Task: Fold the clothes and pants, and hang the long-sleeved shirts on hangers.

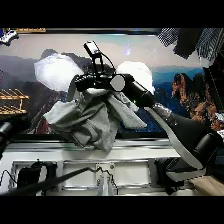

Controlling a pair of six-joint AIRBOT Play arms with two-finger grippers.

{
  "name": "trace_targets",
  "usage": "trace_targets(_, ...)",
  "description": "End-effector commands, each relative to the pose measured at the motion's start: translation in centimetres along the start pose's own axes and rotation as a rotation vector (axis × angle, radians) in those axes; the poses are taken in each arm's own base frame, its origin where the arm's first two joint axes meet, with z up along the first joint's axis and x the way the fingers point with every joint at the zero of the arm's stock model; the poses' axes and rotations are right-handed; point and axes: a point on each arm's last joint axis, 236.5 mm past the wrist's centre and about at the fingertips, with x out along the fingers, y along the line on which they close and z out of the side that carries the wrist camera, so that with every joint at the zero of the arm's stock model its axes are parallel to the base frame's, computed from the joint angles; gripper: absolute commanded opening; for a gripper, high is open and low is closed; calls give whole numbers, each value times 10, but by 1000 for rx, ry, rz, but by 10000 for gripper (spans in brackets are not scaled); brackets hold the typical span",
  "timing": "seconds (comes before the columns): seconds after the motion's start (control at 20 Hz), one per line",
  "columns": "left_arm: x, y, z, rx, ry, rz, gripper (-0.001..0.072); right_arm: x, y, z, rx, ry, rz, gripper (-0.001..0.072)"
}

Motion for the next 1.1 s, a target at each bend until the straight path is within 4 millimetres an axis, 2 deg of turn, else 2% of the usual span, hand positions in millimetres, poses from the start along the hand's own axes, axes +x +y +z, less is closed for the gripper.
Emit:
trace_targets(0.0,35,86,33,136,3,388,339,-1,3,-10,-10,44,14,33)
trace_targets(0.1,76,116,32,112,167,473,345,-1,6,-20,-32,88,27,33)
trace_targets(0.2,111,151,44,69,298,557,359,-2,7,-26,-47,112,34,33)
trace_targets(0.35,149,185,88,175,394,583,357,-2,7,-27,-60,116,35,33)
trace_targets(0.45,163,210,114,209,447,608,358,-2,5,-29,-73,125,28,33)
trace_targets(0.55,167,242,126,152,479,661,358,-2,3,-31,-86,132,19,33)
trace_targets(0.75,184,272,145,194,427,689,357,-4,7,-40,-80,168,36,33)
trace_targets(0.85,195,283,145,223,415,691,357,-4,8,-42,-75,179,43,33)
trace_targets(1.05,217,299,116,218,479,685,356,-4,9,-42,-70,177,47,33)
